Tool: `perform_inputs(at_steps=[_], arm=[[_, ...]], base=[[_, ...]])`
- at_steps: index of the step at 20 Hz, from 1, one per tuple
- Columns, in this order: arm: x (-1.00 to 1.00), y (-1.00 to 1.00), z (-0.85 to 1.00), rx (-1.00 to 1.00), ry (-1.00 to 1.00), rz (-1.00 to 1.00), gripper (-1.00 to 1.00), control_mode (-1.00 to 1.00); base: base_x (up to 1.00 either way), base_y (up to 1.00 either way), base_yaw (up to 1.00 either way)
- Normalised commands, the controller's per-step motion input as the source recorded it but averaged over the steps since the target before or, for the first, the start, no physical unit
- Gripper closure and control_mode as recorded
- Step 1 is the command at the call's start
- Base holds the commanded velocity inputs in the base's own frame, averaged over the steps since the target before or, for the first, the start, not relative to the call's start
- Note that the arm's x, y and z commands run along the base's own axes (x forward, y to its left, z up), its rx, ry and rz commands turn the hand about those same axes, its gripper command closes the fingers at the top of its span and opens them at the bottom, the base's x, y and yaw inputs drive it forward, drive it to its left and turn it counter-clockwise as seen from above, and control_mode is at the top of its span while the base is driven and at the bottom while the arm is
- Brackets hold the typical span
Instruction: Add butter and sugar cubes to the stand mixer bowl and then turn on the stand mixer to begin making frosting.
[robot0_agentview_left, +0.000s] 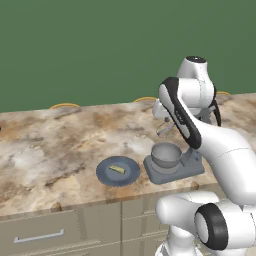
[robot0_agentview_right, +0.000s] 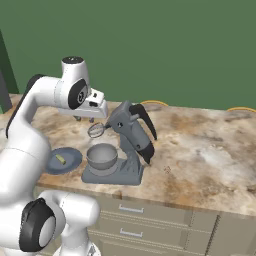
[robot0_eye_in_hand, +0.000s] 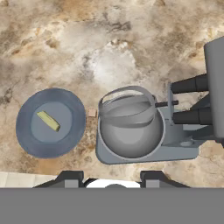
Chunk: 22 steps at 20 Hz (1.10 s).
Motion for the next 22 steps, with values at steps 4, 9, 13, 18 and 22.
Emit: perform_inputs(at_steps=[4, 9, 13, 18, 22], arm=[[0.00, 0.00, 0.00, 0.00, 0.00, 0.00, -1.00, 1.00], [0.00, 0.00, 0.00, 0.00, 0.00, 0.00, -1.00, 1.00], [0.00, 0.00, 0.00, 0.00, 0.00, 0.00, -1.00, 1.00], [0.00, 0.00, 0.00, 0.00, 0.00, 0.00, -1.00, 1.00], [0.00, 0.00, 0.00, 0.00, 0.00, 0.00, -1.00, 1.00]], base=[[-0.01, 0.00, 0.00], [-0.09, -0.01, 0.00], [-0.30, -0.26, 0.00], [-0.31, -0.37, 0.00], [-0.21, -0.28, 0.00]])
